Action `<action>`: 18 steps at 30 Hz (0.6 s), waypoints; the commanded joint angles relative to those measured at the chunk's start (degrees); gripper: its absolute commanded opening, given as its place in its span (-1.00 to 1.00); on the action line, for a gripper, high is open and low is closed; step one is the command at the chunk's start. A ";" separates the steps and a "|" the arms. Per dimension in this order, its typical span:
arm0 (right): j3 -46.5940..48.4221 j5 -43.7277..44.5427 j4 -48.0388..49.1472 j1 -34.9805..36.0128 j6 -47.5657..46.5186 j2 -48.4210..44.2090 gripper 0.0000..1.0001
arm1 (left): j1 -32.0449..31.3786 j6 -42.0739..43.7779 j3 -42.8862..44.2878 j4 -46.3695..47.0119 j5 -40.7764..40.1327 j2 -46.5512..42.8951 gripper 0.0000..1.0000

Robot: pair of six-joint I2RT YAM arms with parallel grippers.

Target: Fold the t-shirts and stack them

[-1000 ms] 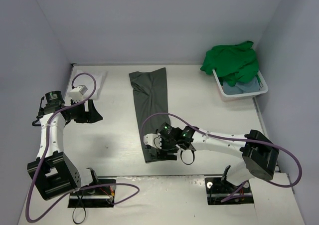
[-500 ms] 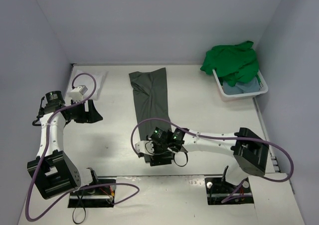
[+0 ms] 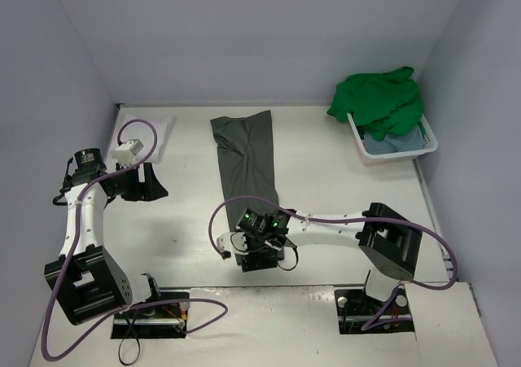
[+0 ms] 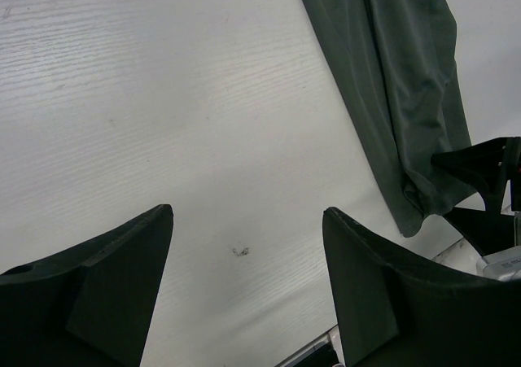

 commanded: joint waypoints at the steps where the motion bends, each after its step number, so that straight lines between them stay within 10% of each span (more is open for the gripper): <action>1: 0.78 0.46 1.24 0.31 -0.76 2.12 0.54 | 0.32 1.10 2.27 0.07 1.69 -1.10 0.37; 18: 1.66 -0.77 -0.78 0.31 -1.02 4.94 -0.40 | 0.41 1.45 2.54 -0.55 2.31 -1.10 0.36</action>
